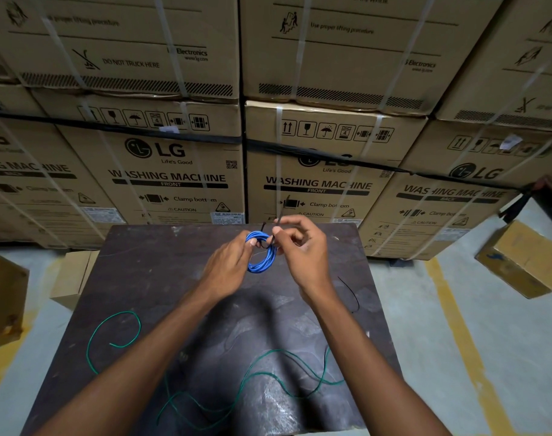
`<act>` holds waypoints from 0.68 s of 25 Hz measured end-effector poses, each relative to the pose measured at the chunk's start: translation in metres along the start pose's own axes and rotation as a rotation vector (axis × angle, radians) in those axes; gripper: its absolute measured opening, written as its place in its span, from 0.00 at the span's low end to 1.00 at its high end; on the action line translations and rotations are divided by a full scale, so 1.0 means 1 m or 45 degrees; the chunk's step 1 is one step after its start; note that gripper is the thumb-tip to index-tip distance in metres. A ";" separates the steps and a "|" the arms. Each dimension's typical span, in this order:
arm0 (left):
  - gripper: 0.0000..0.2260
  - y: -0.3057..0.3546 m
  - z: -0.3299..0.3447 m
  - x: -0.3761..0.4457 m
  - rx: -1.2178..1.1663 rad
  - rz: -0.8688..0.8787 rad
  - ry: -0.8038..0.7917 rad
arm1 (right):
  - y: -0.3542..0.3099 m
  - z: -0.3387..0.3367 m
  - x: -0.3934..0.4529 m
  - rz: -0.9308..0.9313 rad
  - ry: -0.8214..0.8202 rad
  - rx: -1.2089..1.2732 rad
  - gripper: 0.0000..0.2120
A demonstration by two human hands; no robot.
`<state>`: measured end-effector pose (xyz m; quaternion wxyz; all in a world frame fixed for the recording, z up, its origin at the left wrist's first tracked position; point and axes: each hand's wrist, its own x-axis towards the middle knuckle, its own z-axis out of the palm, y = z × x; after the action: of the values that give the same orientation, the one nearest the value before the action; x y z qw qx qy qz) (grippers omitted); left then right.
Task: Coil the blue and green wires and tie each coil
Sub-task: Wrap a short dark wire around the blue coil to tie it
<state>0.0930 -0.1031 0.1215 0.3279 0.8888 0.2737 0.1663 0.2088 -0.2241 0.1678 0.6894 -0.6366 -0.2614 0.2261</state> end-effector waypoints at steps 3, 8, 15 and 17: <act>0.15 0.002 0.000 0.002 -0.022 0.002 0.005 | -0.003 0.003 0.002 0.150 -0.012 -0.046 0.09; 0.17 -0.003 0.000 0.000 -0.021 0.004 0.017 | -0.012 0.003 0.004 0.300 -0.082 -0.052 0.15; 0.20 -0.002 -0.001 0.000 -0.065 0.025 0.028 | -0.020 0.003 0.004 0.383 -0.223 -0.035 0.15; 0.20 -0.003 -0.002 0.000 -0.067 0.029 0.033 | -0.019 0.001 0.003 0.385 -0.241 -0.033 0.13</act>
<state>0.0910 -0.1001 0.1205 0.3456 0.8808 0.2632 0.1885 0.2103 -0.2226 0.1868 0.6116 -0.6534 -0.2293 0.3827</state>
